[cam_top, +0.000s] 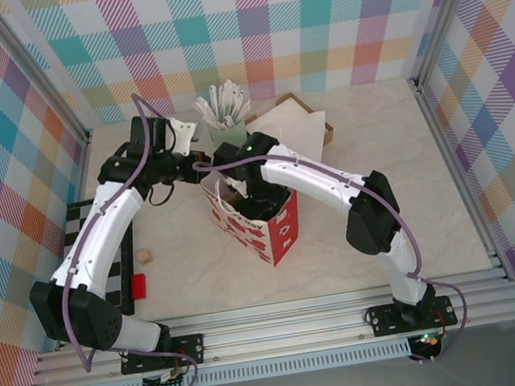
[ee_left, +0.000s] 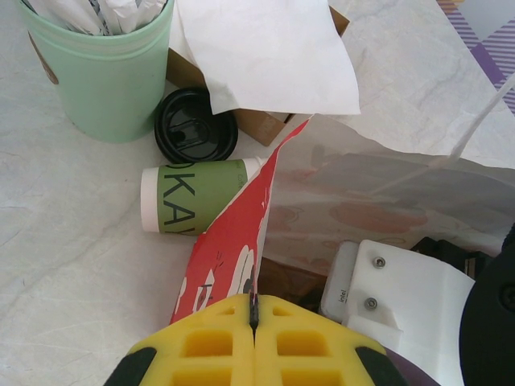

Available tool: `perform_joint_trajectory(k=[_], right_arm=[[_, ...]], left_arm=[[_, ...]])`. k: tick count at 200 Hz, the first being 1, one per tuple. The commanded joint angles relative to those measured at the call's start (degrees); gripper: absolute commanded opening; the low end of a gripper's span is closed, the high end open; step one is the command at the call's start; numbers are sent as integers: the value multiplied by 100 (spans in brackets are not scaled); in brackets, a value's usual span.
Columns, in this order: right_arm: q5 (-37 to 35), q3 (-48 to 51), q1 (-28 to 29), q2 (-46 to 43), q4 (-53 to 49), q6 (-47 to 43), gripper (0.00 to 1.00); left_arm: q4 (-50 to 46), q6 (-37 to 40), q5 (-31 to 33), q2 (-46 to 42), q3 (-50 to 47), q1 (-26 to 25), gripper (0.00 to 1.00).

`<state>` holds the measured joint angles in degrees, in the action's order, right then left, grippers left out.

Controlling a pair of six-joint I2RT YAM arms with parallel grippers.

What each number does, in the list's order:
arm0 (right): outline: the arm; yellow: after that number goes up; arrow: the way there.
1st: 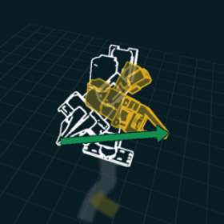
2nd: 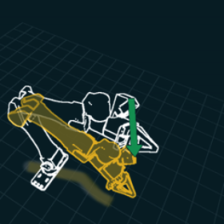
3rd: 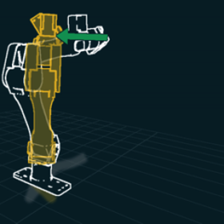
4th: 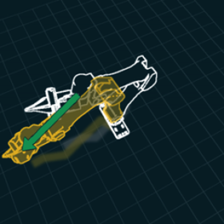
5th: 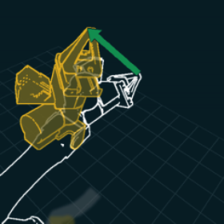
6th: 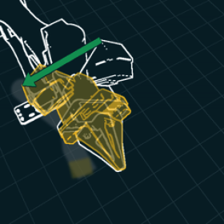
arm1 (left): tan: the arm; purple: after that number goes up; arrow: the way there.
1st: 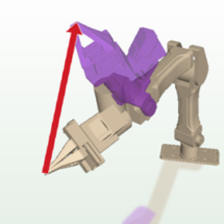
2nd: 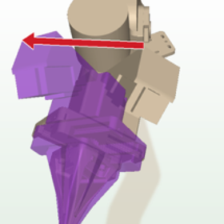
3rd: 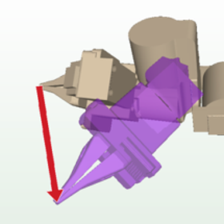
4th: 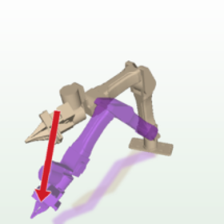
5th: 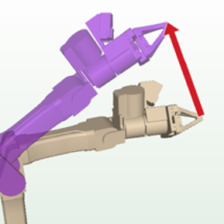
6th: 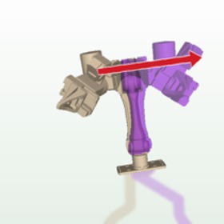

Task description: Pack the takeout coffee

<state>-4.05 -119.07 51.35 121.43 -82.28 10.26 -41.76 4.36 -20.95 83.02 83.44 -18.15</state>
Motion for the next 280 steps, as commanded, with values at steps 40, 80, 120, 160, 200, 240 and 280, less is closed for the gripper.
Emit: perform_joint_trajectory(k=[40, 80, 120, 160, 200, 240, 280], right_arm=[[36, 150, -59, 143, 116, 20, 41], [20, 188, -82, 205, 96, 11, 41], [-8, 216, -89, 125, 245, 35, 40], [-50, 137, -90, 55, 309, 20, 40], [-93, 225, -95, -118, 450, 41, 39], [-122, 394, -90, -286, 647, 63, 39], [-118, 570, -90, -364, 815, 63, 39]], left_arm=[[-8, 118, -224, -199, -74, 5, 0], [16, 126, -242, -209, -94, 5, 0], [14, 142, -260, -217, -100, 5, 0], [12, 134, -269, -214, -109, 5, 0], [18, 136, -278, -220, -109, 5, 0], [44, 91, -287, -212, -109, 5, 0], [34, 84, -296, -221, -114, 0, 0]])
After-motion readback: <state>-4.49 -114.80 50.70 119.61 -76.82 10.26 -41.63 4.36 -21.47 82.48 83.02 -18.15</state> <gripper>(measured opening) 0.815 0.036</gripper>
